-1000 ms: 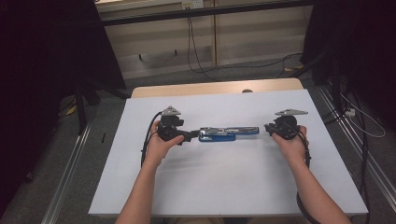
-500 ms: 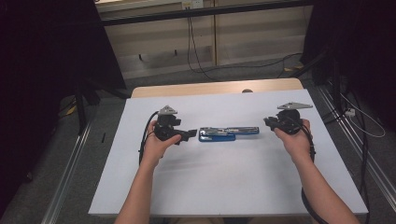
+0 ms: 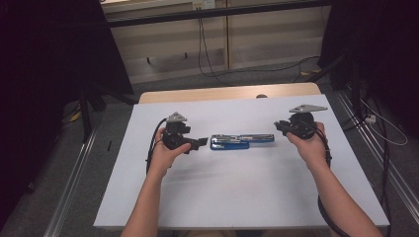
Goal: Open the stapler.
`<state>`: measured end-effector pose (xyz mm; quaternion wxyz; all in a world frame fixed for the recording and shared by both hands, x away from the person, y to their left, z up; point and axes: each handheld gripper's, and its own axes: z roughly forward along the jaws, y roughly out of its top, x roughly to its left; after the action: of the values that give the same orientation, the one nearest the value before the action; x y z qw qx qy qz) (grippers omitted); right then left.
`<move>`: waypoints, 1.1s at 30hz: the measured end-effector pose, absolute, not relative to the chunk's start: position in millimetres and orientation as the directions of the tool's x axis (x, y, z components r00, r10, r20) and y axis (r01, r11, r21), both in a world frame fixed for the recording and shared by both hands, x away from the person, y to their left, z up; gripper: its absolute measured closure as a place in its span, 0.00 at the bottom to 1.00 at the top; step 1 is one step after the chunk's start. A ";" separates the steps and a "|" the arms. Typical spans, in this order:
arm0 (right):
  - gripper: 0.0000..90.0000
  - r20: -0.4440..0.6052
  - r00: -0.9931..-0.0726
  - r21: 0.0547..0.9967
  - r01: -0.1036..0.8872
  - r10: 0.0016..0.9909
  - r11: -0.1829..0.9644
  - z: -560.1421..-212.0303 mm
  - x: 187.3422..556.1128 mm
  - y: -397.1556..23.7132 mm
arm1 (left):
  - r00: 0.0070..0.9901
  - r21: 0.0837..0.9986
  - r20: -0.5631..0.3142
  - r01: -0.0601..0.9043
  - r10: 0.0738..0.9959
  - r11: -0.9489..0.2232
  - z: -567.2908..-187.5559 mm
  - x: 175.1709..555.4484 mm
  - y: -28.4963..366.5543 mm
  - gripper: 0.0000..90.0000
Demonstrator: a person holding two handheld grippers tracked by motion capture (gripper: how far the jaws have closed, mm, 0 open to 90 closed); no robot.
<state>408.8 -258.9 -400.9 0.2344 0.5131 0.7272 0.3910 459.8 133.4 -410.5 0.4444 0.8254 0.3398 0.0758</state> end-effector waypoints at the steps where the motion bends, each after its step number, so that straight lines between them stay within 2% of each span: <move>1: 0.88 0.060 -0.368 0.811 0.560 0.928 0.169 -399.5 408.9 -258.0 | 0.757 0.786 -0.178 0.494 0.629 -0.373 -410.6 459.9 133.3 0.09; 33: 0.88 0.045 -0.494 0.831 0.501 0.868 0.242 -386.7 417.3 -228.7 | 0.753 0.781 -0.167 0.495 0.637 -0.381 -410.9 458.6 136.8 0.09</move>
<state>417.3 -228.7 -386.7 0.2200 0.4524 0.7567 0.4175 458.6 136.8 -410.9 0.4386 0.8271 0.3422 0.0805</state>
